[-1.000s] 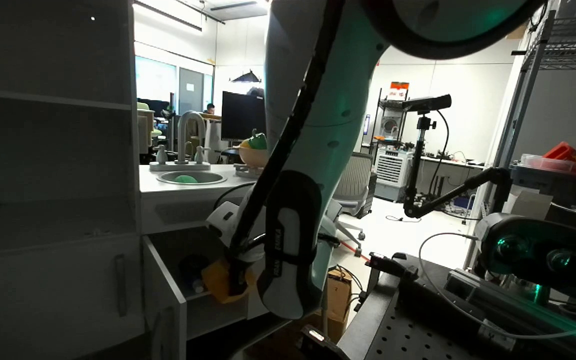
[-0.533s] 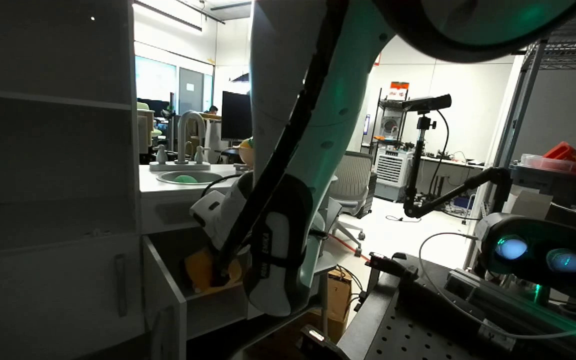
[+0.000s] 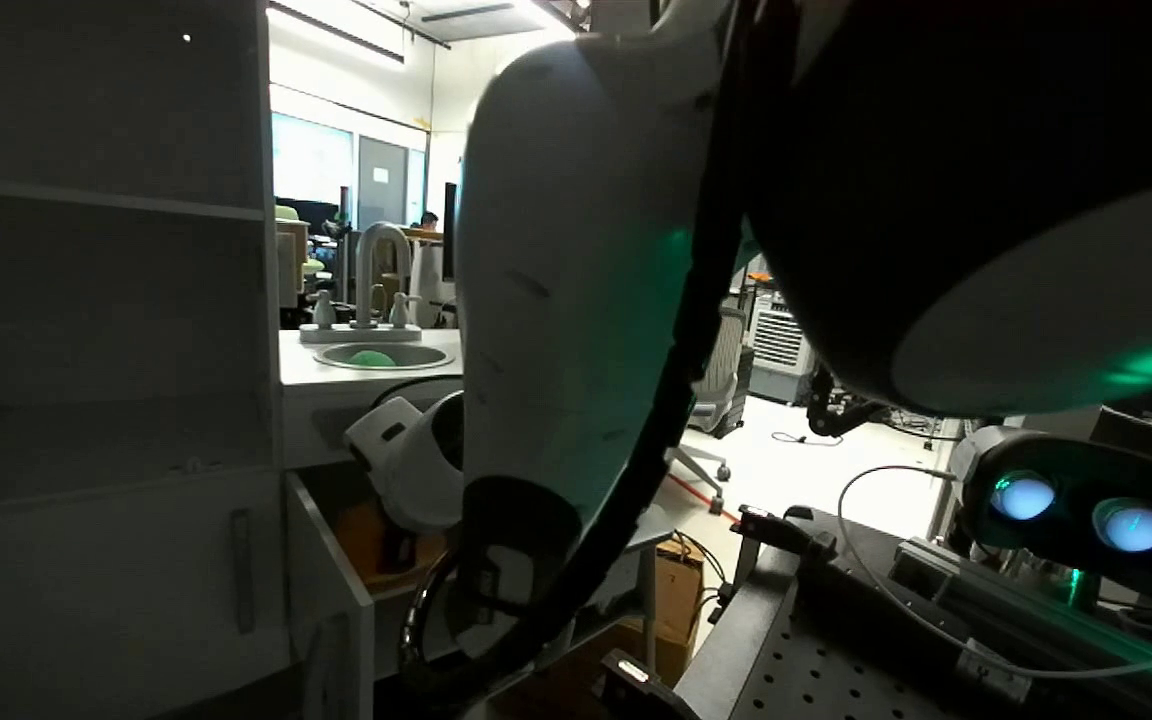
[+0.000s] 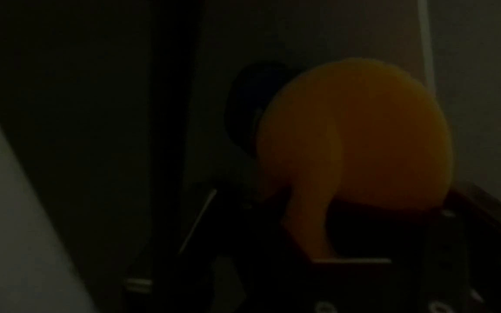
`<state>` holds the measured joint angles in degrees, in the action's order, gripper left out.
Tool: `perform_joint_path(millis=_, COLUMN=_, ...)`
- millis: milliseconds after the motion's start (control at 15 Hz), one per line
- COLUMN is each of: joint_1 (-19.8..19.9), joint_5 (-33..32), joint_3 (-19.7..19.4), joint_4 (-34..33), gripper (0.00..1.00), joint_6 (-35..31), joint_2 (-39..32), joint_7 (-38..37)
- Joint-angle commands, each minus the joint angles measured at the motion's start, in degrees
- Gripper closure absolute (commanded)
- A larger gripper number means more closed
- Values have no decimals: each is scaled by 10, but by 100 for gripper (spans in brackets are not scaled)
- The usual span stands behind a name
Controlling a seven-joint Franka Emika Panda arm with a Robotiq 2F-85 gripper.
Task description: Put the blue bottle and the orange sponge in the top compartment of the cabinet under the sink the close the cabinet door
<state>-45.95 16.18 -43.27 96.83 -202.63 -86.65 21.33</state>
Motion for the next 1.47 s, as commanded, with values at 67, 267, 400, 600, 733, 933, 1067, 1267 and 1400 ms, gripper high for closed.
perform_joint_path(millis=67, joint_1=22, joint_5=97, joint_3=7, joint_4=8, gripper=100, joint_6=-97, joint_2=1, joint_7=101)
perform_joint_path(millis=267, joint_1=34, joint_5=128, joint_3=23, joint_4=-3, gripper=100, joint_6=-99, joint_2=1, joint_7=142)
perform_joint_path(millis=400, joint_1=34, joint_5=149, joint_3=30, joint_4=-6, gripper=75, joint_6=-99, joint_2=1, joint_7=154)
perform_joint_path(millis=600, joint_1=43, joint_5=167, joint_3=41, joint_4=-16, gripper=60, joint_6=-99, joint_2=1, joint_7=175)
perform_joint_path(millis=733, joint_1=48, joint_5=174, joint_3=44, joint_4=-24, gripper=46, joint_6=-95, joint_2=1, joint_7=185)
perform_joint_path(millis=933, joint_1=60, joint_5=186, joint_3=50, joint_4=-39, gripper=25, joint_6=-90, joint_2=1, joint_7=206)
perform_joint_path(millis=1067, joint_1=72, joint_5=192, joint_3=58, joint_4=-49, gripper=11, joint_6=-91, joint_2=1, joint_7=218)
perform_joint_path(millis=1267, joint_1=74, joint_5=193, joint_3=67, joint_4=-56, gripper=0, joint_6=-92, joint_2=1, joint_7=218)
perform_joint_path(millis=1400, joint_1=74, joint_5=189, joint_3=75, joint_4=-54, gripper=0, joint_6=-93, joint_2=1, joint_7=217)
